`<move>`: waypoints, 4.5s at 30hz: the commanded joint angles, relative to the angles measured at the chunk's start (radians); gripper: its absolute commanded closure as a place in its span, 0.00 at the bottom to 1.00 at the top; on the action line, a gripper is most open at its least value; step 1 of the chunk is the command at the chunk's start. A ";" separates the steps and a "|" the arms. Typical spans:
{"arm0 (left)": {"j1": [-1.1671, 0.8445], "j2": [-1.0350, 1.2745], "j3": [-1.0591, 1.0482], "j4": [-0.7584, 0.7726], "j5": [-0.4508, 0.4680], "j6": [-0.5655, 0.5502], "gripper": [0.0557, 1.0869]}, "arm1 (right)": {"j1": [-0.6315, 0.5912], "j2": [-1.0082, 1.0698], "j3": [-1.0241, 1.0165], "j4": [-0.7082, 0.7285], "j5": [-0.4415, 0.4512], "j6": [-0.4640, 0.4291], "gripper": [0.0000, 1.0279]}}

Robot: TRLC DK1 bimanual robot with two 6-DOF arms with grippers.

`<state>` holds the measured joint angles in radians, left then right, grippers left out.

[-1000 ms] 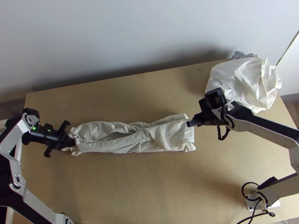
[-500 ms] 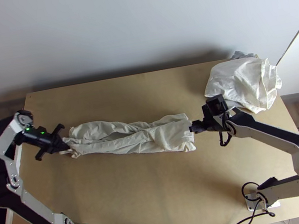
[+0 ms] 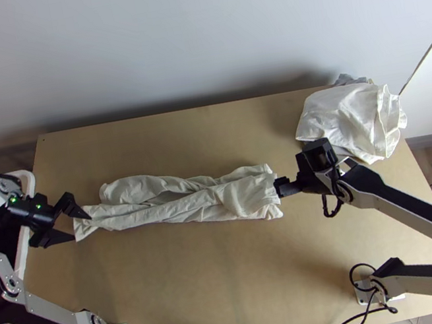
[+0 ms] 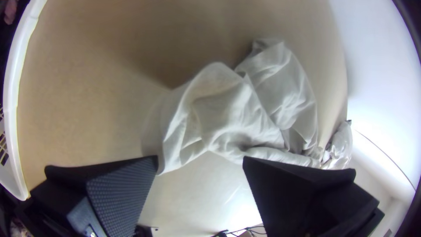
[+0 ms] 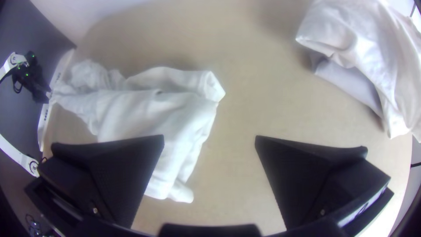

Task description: Fold the t-shirt

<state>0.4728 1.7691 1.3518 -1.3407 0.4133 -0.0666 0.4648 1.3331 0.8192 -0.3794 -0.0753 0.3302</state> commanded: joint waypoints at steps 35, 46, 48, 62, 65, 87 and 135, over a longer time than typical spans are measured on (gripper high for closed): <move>0.190 0.003 -0.120 0.230 -0.021 0.099 0.05 | 0.043 -0.089 0.037 -0.141 0.000 0.017 0.10; 0.101 -0.025 -0.178 0.400 0.117 -0.025 0.05 | 0.043 -0.074 0.061 -0.153 -0.001 0.013 0.10; 0.052 -0.028 -0.198 0.414 0.116 -0.048 0.05 | 0.037 -0.074 0.066 -0.159 -0.001 0.013 0.10; -0.092 -0.022 -0.250 0.543 0.128 -0.222 0.05 | 0.005 -0.092 0.110 -0.228 -0.001 -0.010 0.10; -0.102 -0.014 -0.230 0.568 0.131 -0.263 0.05 | 0.005 -0.092 0.115 -0.231 -0.001 -0.010 0.10; -0.255 0.020 -0.278 0.752 0.214 -0.398 0.96 | 0.000 -0.097 0.135 -0.276 -0.003 -0.008 0.10; -0.640 -0.114 0.072 0.172 -0.053 -0.251 0.94 | -0.017 -0.201 0.001 -0.194 -0.003 -0.010 0.10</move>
<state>-0.0696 1.5902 1.3712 -1.1759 0.4160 -0.2768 0.4530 1.1557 0.8364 -0.5793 -0.0784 0.3210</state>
